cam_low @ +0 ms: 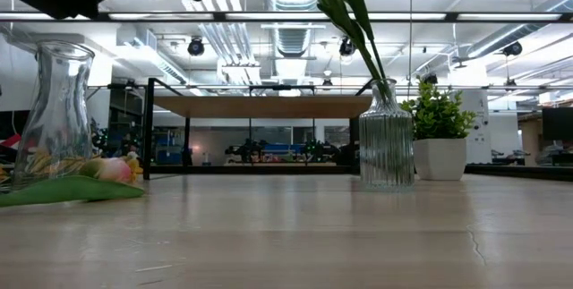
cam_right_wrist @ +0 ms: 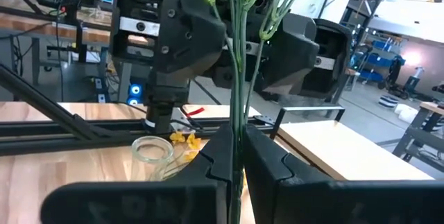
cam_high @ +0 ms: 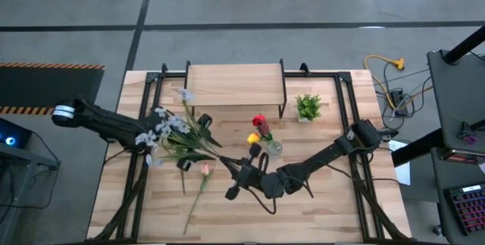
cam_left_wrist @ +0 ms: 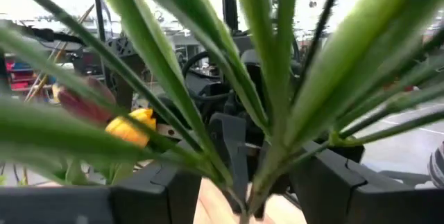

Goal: Pick and place flowers into a vace then onto a shelf
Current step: Put the white flowers into the bottom transparent vase, then put the yellow flowers into the bottom transparent vase

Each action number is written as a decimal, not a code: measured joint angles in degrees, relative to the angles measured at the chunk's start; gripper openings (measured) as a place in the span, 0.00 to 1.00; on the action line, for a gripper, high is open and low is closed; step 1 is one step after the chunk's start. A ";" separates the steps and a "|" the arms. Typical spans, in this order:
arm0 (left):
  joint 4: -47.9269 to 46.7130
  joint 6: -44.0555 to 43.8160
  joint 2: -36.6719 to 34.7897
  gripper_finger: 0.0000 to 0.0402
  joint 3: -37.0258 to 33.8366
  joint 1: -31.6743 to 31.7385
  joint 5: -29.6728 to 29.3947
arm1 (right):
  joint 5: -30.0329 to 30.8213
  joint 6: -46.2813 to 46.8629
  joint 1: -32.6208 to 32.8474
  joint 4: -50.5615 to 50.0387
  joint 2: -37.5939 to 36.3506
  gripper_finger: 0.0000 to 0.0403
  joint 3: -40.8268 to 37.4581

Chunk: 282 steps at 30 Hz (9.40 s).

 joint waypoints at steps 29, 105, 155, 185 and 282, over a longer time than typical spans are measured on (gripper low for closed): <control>-0.50 3.73 -3.58 0.00 0.46 0.00 -0.41 | 3.00 -0.59 0.81 0.13 -0.02 0.04 0.76; -96.59 -26.83 -15.15 0.00 31.14 -35.28 -57.49 | 5.73 38.76 17.62 -55.78 -9.86 0.40 -1.27; -92.49 -42.71 -18.87 0.61 18.12 -35.32 -48.07 | 5.75 40.17 17.51 -55.36 -9.86 0.34 -3.02; -131.41 -104.69 -18.19 0.61 21.89 -35.17 -53.15 | 5.71 40.15 17.53 -55.36 -9.86 0.32 -3.13; -95.75 -87.15 3.55 0.02 0.07 -0.17 -38.94 | 2.23 41.44 18.78 -55.28 -9.79 0.28 -3.35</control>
